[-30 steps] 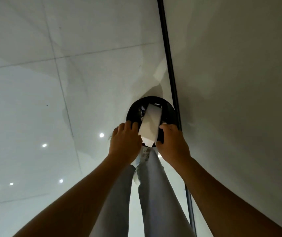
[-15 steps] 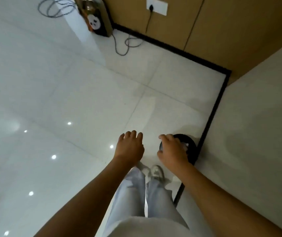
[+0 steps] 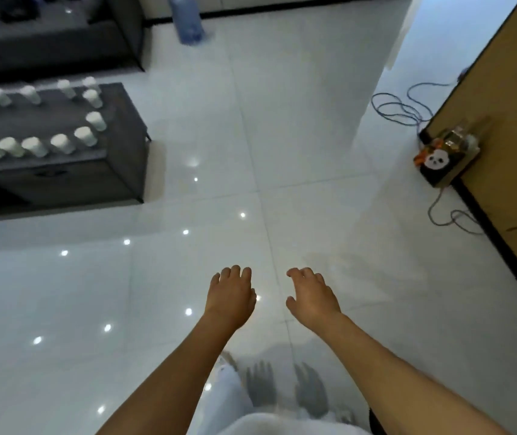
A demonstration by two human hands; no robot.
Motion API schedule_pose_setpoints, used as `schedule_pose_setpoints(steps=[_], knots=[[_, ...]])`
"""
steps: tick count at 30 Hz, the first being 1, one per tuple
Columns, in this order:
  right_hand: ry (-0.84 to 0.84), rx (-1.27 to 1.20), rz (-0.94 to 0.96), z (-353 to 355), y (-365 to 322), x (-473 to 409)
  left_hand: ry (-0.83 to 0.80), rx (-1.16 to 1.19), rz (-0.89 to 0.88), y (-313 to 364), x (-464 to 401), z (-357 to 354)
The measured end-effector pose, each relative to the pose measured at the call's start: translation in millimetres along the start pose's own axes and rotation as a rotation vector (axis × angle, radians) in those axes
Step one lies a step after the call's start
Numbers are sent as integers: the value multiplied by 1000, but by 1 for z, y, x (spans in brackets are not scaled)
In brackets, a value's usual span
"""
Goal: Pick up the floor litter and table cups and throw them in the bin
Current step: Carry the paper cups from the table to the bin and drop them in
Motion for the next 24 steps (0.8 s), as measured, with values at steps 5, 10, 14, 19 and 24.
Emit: schedule_pose_setpoints(steps=[5, 10, 14, 19, 24], knots=[[-56, 75, 164, -18, -156, -49, 9, 112, 182, -150, 16, 17], [-106, 138, 322, -35, -292, -89, 19, 203, 347, -281, 31, 36], [-146, 193, 379, -37, -352, -132, 36, 283, 440, -353, 22, 50], [-180, 225, 427, -29, -421, -210, 50, 312, 519, -434, -21, 73], [-167, 240, 474, 2, -503, -311, 64, 338, 582, -520, -91, 114]])
Point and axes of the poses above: each hand's wrist, its own x-axis away from the middle knuckle, its own z-axis out of the back of the hand, y = z × x, the point moved 9 cm from there along -x, towards the middle knuckle, and after that the axes turned 3 degrees about -y, right-handed, at the moved point
